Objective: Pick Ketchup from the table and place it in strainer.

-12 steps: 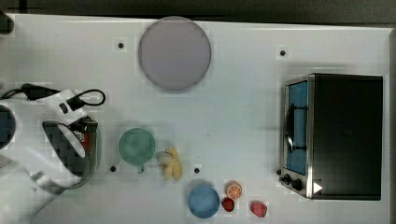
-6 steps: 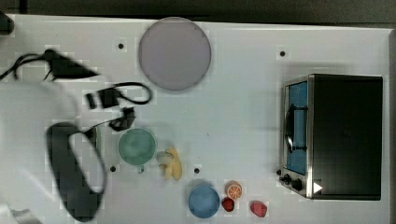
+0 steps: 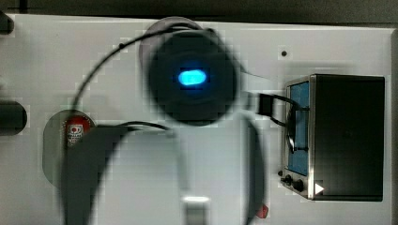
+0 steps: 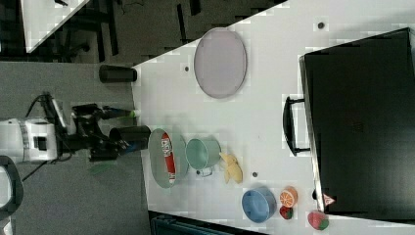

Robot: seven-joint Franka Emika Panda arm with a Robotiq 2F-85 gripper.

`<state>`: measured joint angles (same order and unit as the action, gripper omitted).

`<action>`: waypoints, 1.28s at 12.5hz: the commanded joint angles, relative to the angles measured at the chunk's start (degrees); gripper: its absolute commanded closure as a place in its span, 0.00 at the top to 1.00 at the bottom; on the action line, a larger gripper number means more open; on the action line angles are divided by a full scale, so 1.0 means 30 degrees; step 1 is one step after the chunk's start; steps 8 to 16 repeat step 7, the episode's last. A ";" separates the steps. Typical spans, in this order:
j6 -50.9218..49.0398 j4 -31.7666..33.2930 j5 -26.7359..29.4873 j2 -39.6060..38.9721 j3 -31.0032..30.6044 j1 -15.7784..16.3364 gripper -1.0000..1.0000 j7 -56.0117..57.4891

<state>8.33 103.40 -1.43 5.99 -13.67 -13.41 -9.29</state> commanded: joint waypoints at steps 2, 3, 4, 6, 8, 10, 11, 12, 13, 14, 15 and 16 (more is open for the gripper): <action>-0.1817 -0.0933 0.0369 -0.0063 0.0142 -0.0113 1.00 0.0117; -0.1941 -0.1041 0.0365 -0.0063 0.0223 -0.0113 1.00 0.0630; -0.1943 -0.1071 0.0357 -0.0065 0.0393 -0.0135 1.00 0.0739; -0.1942 -0.1048 0.0366 -0.0129 0.0602 -0.0131 1.00 0.0727; -0.1941 -0.1038 0.0365 -0.0178 0.0641 -0.0132 1.00 0.0727; -0.1941 -0.1038 0.0365 -0.0178 0.0641 -0.0132 1.00 0.0727; -0.1941 -0.1038 0.0365 -0.0178 0.0641 -0.0132 1.00 0.0727; -0.1941 -0.1038 0.0365 -0.0178 0.0641 -0.0132 1.00 0.0727; -0.1941 -0.1038 0.0365 -0.0178 0.0641 -0.0132 1.00 0.0727; -0.1941 -0.1038 0.0365 -0.0178 0.0641 -0.0132 1.00 0.0727; -0.1941 -0.1038 0.0365 -0.0178 0.0641 -0.0132 1.00 0.0727; -0.1941 -0.1038 0.0365 -0.0178 0.0641 -0.0132 1.00 0.0727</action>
